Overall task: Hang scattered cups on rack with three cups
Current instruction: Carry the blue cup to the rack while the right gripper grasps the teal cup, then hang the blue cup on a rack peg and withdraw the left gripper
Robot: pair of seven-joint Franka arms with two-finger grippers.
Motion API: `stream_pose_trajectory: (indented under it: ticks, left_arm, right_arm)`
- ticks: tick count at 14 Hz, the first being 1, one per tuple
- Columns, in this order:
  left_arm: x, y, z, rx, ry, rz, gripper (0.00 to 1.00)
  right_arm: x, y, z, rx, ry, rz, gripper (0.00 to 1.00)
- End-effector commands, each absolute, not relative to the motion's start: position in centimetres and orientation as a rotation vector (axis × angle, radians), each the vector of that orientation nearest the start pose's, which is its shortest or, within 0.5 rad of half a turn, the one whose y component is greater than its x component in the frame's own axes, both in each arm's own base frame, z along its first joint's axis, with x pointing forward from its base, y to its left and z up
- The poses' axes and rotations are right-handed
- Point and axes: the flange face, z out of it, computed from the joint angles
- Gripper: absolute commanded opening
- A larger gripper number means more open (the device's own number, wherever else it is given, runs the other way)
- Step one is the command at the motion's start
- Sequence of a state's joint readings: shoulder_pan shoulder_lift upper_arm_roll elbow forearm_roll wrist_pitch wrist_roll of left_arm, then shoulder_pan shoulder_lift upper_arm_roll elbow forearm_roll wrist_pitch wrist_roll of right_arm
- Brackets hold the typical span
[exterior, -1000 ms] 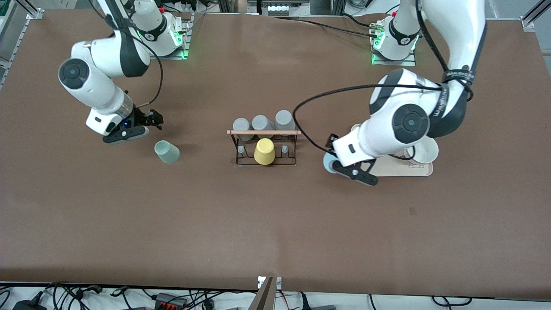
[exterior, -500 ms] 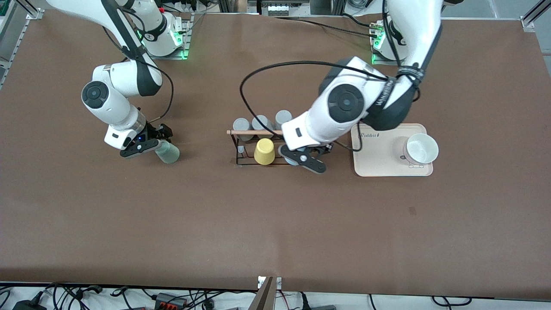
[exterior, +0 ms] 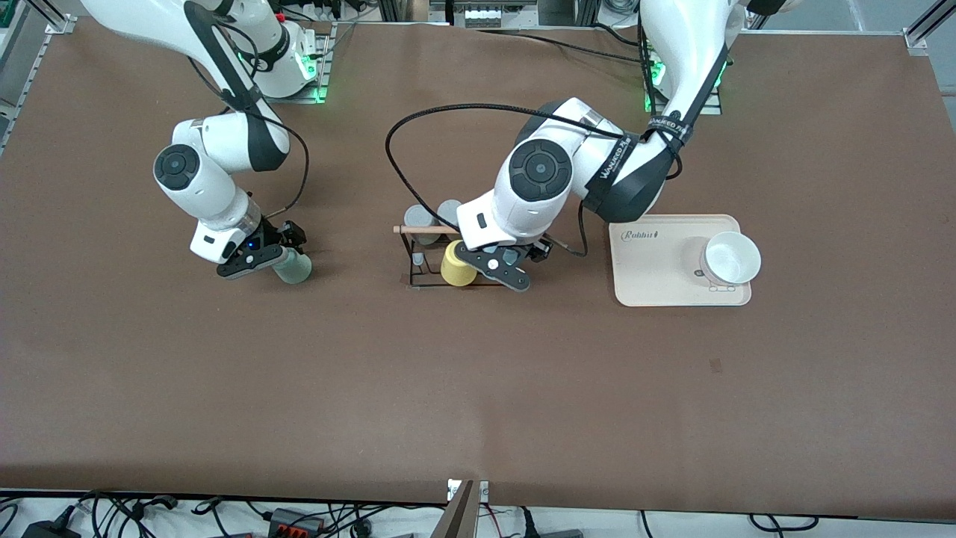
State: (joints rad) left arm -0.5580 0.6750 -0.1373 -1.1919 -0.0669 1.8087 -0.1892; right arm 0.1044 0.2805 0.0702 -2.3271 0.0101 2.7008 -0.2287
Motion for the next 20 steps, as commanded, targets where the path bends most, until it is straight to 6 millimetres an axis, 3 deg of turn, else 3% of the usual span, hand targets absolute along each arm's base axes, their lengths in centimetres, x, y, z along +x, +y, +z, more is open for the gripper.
stream_pose_trajectory:
  ticks: [1,9,10,13,15,17,18,19,20]
  left_arm:
    - [57.9,-46.3,38.5,-3.141,0.746,0.152,0.35]
    - [56.8,-48.0,35.1,-3.059,0.803,0.166,0.35]
    - [56.4,-48.6,34.5,-3.047,0.818,0.168,0.35]
    - [56.7,-48.6,33.4,-3.021,0.828,0.134,0.36]
    - [56.6,-48.7,32.6,-3.018,0.827,0.146,0.37]
    - [56.7,-48.6,32.2,-3.015,0.826,0.157,0.41]
    - [56.7,-48.6,31.9,-3.014,0.826,0.161,0.51]
    - [56.7,-48.6,31.9,-3.015,0.821,0.161,0.71]
    - [56.8,-48.6,32.1,-3.017,0.824,0.155,1.0]
  right_arm:
    - [52.6,9.4,22.2,-3.055,-0.64,-0.175,1.0]
    - [52.5,9.4,21.9,-3.055,-0.64,-0.167,1.0]
    - [52.5,9.4,21.9,-3.055,-0.64,-0.167,0.92]
    - [52.5,9.3,22.0,-3.056,-0.635,-0.16,0.43]
    - [52.6,9.4,22.3,-3.057,-0.628,-0.17,0.26]
    - [52.6,9.4,22.5,-3.057,-0.633,-0.174,0.24]
    - [52.7,9.4,22.6,-3.057,-0.633,-0.177,0.24]
    - [52.7,9.4,22.7,-3.057,-0.631,-0.182,0.24]
    - [52.8,9.4,23.0,-3.057,-0.631,-0.189,0.24]
